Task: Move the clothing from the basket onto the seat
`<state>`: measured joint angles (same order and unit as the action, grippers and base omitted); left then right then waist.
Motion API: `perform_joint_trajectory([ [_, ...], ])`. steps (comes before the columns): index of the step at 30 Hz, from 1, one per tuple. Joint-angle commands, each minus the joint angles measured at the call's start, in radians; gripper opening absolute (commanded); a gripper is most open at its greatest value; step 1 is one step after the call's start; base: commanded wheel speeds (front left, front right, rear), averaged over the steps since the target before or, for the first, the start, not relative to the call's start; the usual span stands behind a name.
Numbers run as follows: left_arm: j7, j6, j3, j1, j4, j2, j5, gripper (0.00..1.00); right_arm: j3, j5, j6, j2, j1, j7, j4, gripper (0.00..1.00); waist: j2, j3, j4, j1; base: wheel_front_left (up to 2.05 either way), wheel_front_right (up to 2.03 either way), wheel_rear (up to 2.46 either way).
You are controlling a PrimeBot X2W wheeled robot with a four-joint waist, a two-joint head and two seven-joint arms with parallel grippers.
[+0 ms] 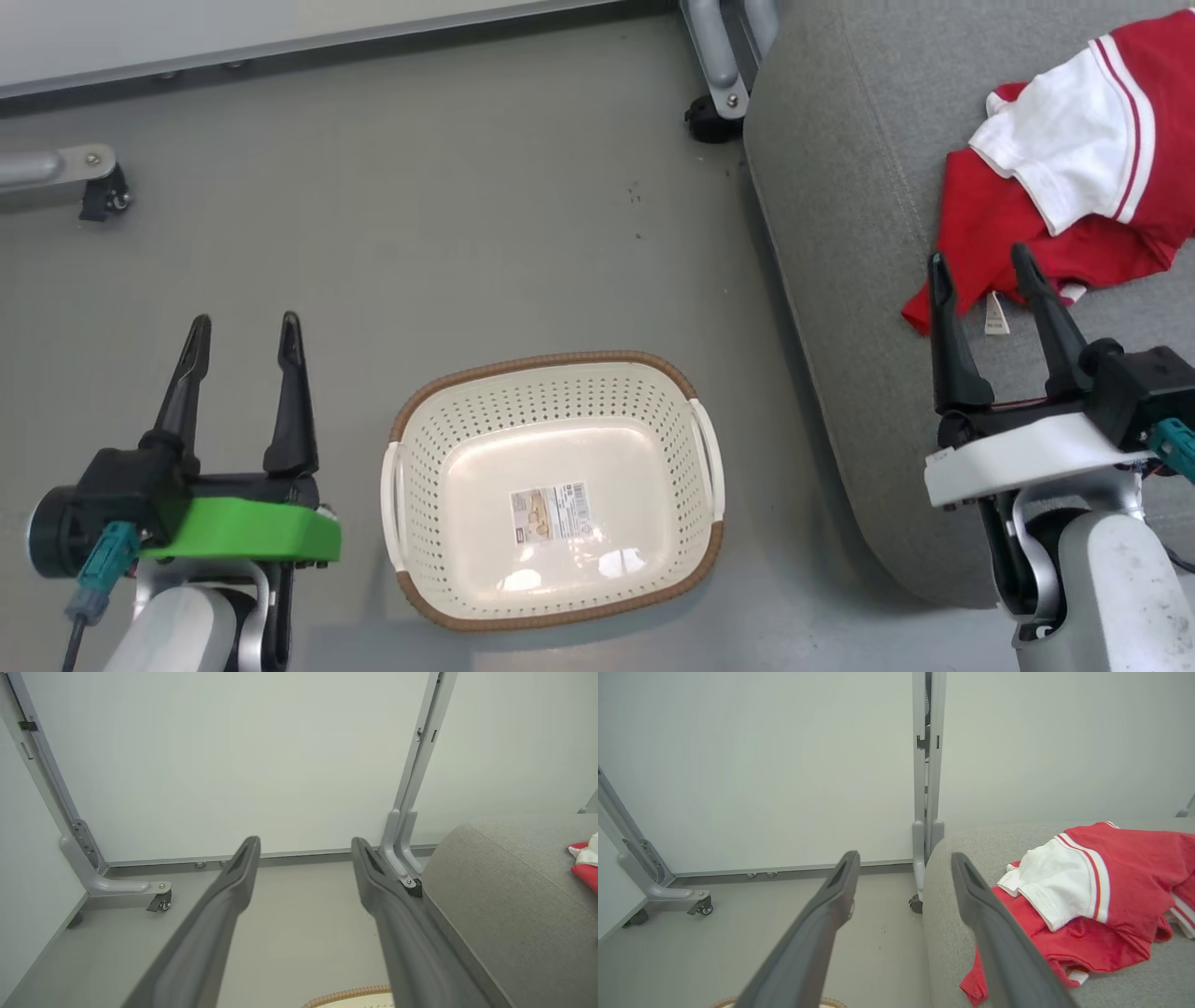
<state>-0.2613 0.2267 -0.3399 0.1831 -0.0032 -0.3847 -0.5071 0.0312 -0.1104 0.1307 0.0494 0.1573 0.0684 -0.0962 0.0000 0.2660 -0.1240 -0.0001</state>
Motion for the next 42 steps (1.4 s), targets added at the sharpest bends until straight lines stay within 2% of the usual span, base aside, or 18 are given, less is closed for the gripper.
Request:
perform_joint_trajectory([
  [1, -0.004, 0.005, 0.020, -0.028, -0.001, 0.008, 0.002, 1.00, -0.005, -0.008, 0.000, 0.003, -0.025, -0.006, -0.010, 1.00, 0.0000, -0.050, 0.050, 0.0001, 0.00, 0.00, 0.00],
  [9, -0.003, -0.025, 0.101, -0.150, 0.001, 0.045, 0.046, 1.00, -0.015, -0.017, 0.000, 0.003, -0.120, -0.030, -0.037, 1.00, 0.0000, -0.125, 0.087, 0.0001, 0.00, 0.00, 0.00],
  [19, -0.003, -0.048, 0.103, -0.259, 0.025, 0.074, 0.085, 1.00, -0.033, -0.013, 0.000, 0.003, -0.214, -0.067, -0.059, 1.00, 0.0000, -0.206, 0.090, 0.0001, 0.00, 0.00, 0.00],
  [42, -0.003, -0.074, 0.103, -0.275, 0.102, 0.087, 0.100, 1.00, -0.049, -0.025, 0.000, 0.003, -0.269, -0.105, -0.080, 1.00, 0.0000, -0.239, 0.089, 0.0001, 0.00, 0.00, 0.00],
])
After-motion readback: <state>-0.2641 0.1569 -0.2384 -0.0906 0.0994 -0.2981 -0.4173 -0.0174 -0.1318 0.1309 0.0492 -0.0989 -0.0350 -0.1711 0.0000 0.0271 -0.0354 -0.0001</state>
